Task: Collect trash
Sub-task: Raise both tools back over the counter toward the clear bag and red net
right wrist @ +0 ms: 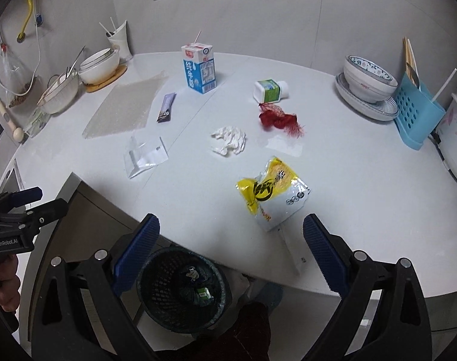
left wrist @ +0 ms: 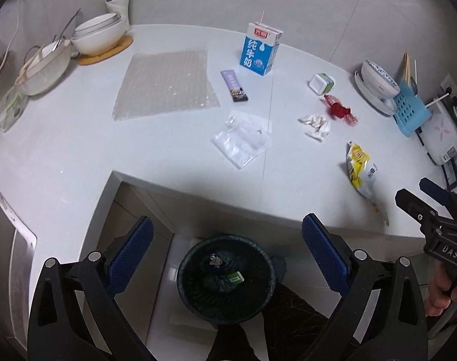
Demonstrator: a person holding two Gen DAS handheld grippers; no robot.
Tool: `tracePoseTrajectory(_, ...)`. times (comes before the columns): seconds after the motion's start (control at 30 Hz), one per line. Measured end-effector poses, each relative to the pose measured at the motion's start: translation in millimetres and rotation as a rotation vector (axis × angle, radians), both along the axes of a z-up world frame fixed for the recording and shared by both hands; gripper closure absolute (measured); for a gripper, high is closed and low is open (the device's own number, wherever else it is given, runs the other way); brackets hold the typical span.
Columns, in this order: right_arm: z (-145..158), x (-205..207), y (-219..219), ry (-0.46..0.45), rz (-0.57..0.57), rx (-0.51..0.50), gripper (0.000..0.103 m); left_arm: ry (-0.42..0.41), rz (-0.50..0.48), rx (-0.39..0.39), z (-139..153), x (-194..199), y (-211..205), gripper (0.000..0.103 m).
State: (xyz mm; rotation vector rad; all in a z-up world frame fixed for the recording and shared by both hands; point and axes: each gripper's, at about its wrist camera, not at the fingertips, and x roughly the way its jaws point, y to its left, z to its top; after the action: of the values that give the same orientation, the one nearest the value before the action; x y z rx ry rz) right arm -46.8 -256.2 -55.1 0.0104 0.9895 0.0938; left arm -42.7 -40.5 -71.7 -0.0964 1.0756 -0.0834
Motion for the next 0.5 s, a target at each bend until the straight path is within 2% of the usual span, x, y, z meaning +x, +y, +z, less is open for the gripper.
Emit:
tracePoseTrajectory(0.3,9,45,-27,-0.03,-0.029,-0.014,0.011,-0.017,-0.037,0.014,9,42,-19,0.006)
tracePoseTrajectory(0.5,4,73,-44,-0.024,-0.029,-0.021,0.011,-0.008,-0.016,0.029,5,71,-26,0.006)
